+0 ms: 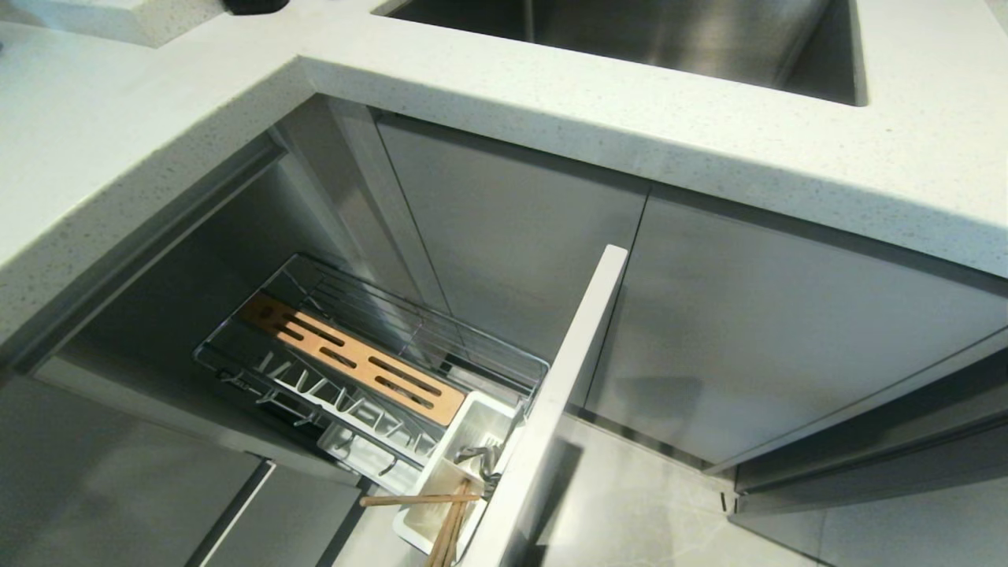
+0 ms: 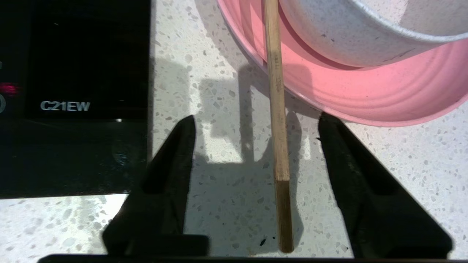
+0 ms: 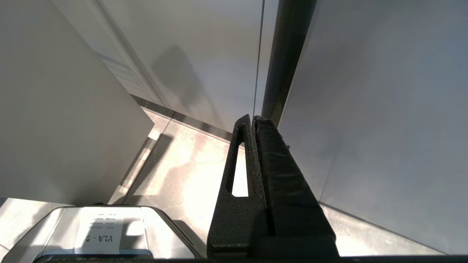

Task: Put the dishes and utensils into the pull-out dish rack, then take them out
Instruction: Take the chopsticks out of the cupboard

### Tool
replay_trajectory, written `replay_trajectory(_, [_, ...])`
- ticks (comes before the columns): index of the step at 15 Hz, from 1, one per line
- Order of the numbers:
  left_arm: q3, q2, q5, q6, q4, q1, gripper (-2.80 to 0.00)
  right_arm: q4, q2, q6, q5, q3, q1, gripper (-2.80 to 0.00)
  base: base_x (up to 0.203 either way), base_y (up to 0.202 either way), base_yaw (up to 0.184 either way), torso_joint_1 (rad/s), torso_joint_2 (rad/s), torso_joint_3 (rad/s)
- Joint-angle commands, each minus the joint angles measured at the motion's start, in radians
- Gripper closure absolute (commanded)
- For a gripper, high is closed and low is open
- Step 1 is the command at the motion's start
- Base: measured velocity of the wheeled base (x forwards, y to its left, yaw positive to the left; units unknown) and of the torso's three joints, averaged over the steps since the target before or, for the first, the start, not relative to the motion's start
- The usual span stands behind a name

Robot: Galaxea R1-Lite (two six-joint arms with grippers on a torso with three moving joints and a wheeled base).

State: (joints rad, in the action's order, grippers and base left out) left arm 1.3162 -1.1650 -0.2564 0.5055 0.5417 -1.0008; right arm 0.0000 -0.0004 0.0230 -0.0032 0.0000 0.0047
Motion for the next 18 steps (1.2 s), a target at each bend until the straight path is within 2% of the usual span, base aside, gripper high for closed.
replay_trajectory(1, [0.0, 0.016, 0.001, 0.002, 0.003, -0.011, -2.8, 0.0, 0.0, 0.0, 0.0, 0.002, 0.0, 0.0, 0.0, 0.0, 0.0, 0.0, 0.0, 0.0])
replay_trajectory(8, [-0.002, 0.108, 0.008, 0.002, -0.013, -0.013, -2.8, 0.0, 0.0, 0.0, 0.0, 0.002, 0.0, 0.0, 0.0, 0.0, 0.0, 0.0, 0.0, 0.0])
replay_trajectory(10, [-0.005, 0.151, 0.009, 0.025, -0.067, -0.001, -2.8, 0.0, 0.0, 0.0, 0.0, 0.002, 0.001, 0.0, 0.0, 0.0, 0.0, 0.0, 0.0, 0.0])
replay_trajectory(11, [-0.011, 0.175, 0.018, 0.052, -0.118, 0.016, 0.0, 0.0, 0.0, 0.0, 0.0, 0.002, 0.001, 0.0, 0.0, 0.0, 0.0, 0.0, 0.0, 0.0])
replay_trajectory(12, [-0.014, 0.199, 0.043, 0.077, -0.185, 0.046, 0.0, 0.0, 0.0, 0.0, 0.0, 0.002, 0.0, 0.0, 0.0, 0.0, 0.0, 0.0, 0.0, 0.0])
replay_trajectory(13, [-0.015, 0.221, 0.1, 0.103, -0.237, 0.094, 0.0, 0.0, 0.0, 0.0, 0.0, 0.002, 0.0, 0.0, 0.0, 0.0, 0.0, 0.0, 0.0, 0.0])
replay_trajectory(15, [-0.005, 0.249, 0.187, 0.121, -0.323, 0.206, 0.0, -0.001, 0.0, 0.0, 0.0, 0.002, 0.0, 0.0, 0.0, 0.0, 0.0, 0.0, 0.0, 0.0])
replay_trajectory(18, [0.056, 0.272, 0.223, 0.118, -0.371, 0.453, 0.0, 0.0, 0.0, 0.0, 0.0, 0.002, 0.001, 0.0, 0.0, 0.0, 0.0, 0.0, 0.0, 0.0])
